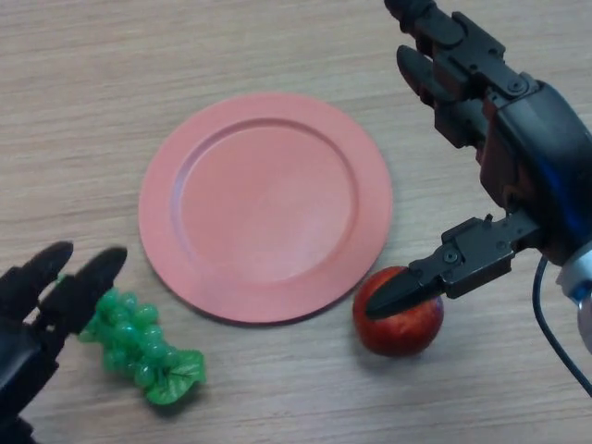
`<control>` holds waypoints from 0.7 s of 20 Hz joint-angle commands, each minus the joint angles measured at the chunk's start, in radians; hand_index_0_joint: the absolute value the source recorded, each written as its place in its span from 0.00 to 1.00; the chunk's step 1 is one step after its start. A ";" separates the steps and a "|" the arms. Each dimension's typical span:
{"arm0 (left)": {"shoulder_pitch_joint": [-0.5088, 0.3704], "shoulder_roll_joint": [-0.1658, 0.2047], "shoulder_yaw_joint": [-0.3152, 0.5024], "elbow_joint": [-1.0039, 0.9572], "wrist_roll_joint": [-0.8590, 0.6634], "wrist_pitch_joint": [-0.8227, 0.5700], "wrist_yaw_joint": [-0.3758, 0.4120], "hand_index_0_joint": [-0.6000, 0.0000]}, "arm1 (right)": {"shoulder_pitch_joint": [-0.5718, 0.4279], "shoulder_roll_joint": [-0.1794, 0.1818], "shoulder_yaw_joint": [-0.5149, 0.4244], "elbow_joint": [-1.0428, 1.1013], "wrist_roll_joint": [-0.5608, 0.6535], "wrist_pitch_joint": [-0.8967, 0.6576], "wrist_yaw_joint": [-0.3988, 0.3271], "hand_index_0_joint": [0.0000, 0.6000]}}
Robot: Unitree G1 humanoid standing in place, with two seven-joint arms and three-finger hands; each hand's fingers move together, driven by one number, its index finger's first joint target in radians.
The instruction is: Pick up the green grapes and place it on the plate
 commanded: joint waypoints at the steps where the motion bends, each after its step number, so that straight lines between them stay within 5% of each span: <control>1: -0.006 0.063 0.087 -0.045 -0.040 -0.047 0.147 1.00 | -0.034 -0.010 -0.043 -0.067 0.022 -0.127 -0.020 0.00; 3: 0.003 0.068 0.069 -0.056 -0.014 -0.047 0.160 1.00 | -0.028 -0.011 -0.046 -0.081 0.029 -0.126 -0.026 0.00; 5: 0.007 0.071 0.062 -0.056 -0.007 -0.056 0.161 0.67 | -0.026 -0.012 -0.047 -0.085 0.032 -0.130 -0.029 0.00; 8: 0.004 0.072 0.050 -0.028 0.070 -0.082 0.242 0.01 | -0.020 -0.017 -0.055 -0.101 0.042 -0.128 -0.038 0.00; 14: 0.003 0.117 -0.028 0.034 0.333 -0.081 0.505 0.00 | -0.025 -0.021 -0.064 -0.120 0.061 -0.109 -0.051 0.00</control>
